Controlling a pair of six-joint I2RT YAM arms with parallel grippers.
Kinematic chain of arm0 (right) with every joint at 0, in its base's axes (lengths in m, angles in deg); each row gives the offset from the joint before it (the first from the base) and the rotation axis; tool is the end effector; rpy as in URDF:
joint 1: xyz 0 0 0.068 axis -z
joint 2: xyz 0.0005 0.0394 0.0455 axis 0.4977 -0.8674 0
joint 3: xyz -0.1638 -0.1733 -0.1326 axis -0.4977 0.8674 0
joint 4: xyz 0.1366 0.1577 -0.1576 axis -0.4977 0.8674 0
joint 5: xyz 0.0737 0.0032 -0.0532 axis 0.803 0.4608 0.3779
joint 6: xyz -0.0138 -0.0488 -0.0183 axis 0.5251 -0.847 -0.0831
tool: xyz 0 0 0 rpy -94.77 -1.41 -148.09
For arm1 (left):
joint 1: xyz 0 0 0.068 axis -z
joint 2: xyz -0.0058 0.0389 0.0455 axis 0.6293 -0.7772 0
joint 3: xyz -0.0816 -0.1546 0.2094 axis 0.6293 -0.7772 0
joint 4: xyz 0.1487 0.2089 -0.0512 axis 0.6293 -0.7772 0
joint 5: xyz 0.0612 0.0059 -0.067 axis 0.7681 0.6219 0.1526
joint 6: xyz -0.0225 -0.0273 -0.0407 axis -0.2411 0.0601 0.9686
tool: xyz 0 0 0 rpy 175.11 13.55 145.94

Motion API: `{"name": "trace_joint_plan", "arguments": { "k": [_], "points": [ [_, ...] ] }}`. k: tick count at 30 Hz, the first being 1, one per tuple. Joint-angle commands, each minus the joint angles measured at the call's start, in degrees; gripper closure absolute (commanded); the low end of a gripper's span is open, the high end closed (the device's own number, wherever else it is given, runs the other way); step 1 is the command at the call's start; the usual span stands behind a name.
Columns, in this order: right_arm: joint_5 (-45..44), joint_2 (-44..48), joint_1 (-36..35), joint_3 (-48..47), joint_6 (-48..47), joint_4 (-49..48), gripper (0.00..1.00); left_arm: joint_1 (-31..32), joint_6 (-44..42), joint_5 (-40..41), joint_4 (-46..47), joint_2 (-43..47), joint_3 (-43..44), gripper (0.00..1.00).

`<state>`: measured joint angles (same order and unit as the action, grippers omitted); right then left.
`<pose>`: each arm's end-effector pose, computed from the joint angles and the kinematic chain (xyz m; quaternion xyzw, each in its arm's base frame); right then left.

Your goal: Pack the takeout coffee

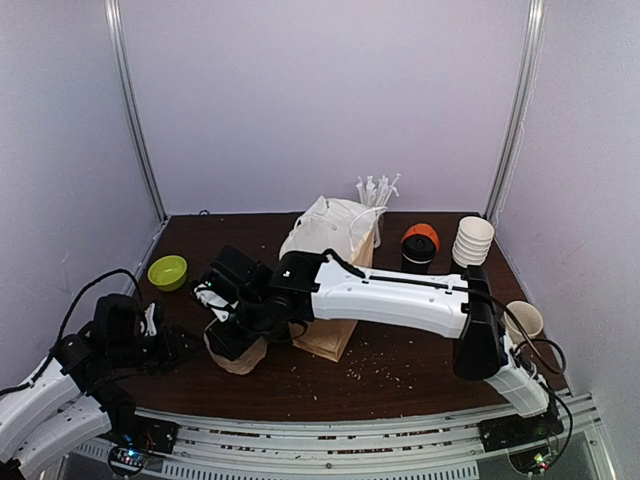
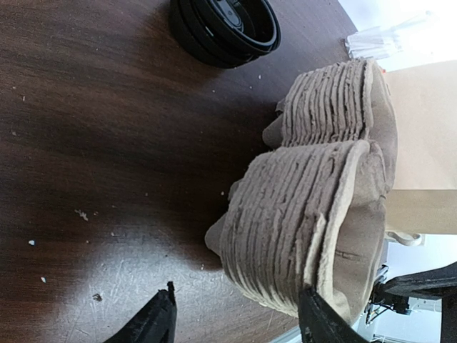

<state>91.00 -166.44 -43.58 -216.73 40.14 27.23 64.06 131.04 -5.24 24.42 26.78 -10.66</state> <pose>0.1491 0.5146 0.2698 -0.4579 0.8002 0.3064 0.2370 0.1005 -0.0583 0.1769 -0.2079 0.8769 -0.3752 0.2169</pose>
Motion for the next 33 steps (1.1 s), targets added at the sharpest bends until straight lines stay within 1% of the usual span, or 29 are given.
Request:
{"name": "trace_joint_plan", "arguments": {
  "k": [1,8,12,15,21,27,33],
  "points": [
    [-1.7,0.0,-0.2,-2.9,-1.8,4.2,0.57,-0.4,-1.2,0.3,1.8,0.0,-0.6,0.39],
    [0.1,-1.4,-0.3,-3.3,-3.0,5.4,0.60,-0.5,-1.2,0.3,1.8,-0.1,-0.7,0.39],
    [-0.1,-1.8,-0.4,-3.3,-4.8,6.7,0.52,-0.4,-1.0,0.3,1.8,-0.2,-0.7,0.39],
    [-0.7,-2.2,-0.7,-3.3,-6.2,7.0,0.50,-0.4,-0.8,0.2,2.1,-0.4,-0.8,0.39],
    [-1.2,-3.3,-1.0,-3.7,-8.0,7.6,0.58,-0.4,-0.9,0.2,2.2,-0.7,-0.8,0.39],
    [-1.7,-3.7,-1.4,-3.4,-10.4,8.7,0.56,-0.4,-0.9,0.2,2.2,-0.8,-0.8,0.39],
    [-3.5,-4.0,-1.3,-3.6,-10.5,8.6,0.67,-0.4,-0.9,0.2,2.2,-0.9,-0.9,0.39]
  ]
}}
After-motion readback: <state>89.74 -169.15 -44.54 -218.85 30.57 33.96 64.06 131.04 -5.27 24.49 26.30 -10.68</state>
